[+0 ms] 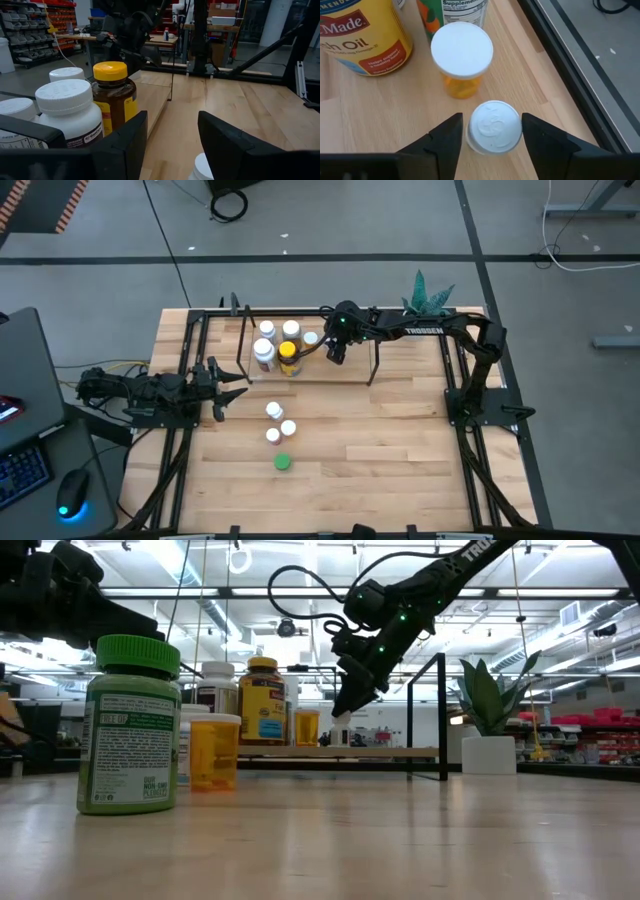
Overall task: Pick and place medicine bottles onto shelf by color
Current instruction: Put the orange bottle on the shelf
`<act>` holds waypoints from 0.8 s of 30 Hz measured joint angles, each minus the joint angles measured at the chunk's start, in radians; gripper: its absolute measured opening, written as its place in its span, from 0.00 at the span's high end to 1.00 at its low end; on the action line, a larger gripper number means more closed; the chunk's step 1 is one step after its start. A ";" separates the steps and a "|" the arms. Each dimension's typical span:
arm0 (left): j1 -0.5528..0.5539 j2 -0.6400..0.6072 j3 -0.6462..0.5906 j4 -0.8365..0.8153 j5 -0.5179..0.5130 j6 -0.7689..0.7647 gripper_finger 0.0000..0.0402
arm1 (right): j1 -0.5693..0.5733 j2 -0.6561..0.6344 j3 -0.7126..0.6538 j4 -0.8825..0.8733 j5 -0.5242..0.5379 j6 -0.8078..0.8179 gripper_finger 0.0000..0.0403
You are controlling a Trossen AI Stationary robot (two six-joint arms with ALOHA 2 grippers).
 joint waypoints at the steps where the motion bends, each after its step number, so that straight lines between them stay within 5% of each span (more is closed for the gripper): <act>1: 0.000 0.000 0.000 0.000 0.000 0.000 0.55 | 0.000 0.000 0.000 0.000 0.000 0.000 0.47; 12: 0.000 0.000 0.000 0.000 0.000 0.000 0.54 | 0.000 -0.010 0.000 -0.002 0.000 0.002 0.38; 24: 0.000 0.000 0.000 0.000 0.000 0.000 0.53 | 0.022 -0.173 0.000 -0.034 0.001 0.005 0.28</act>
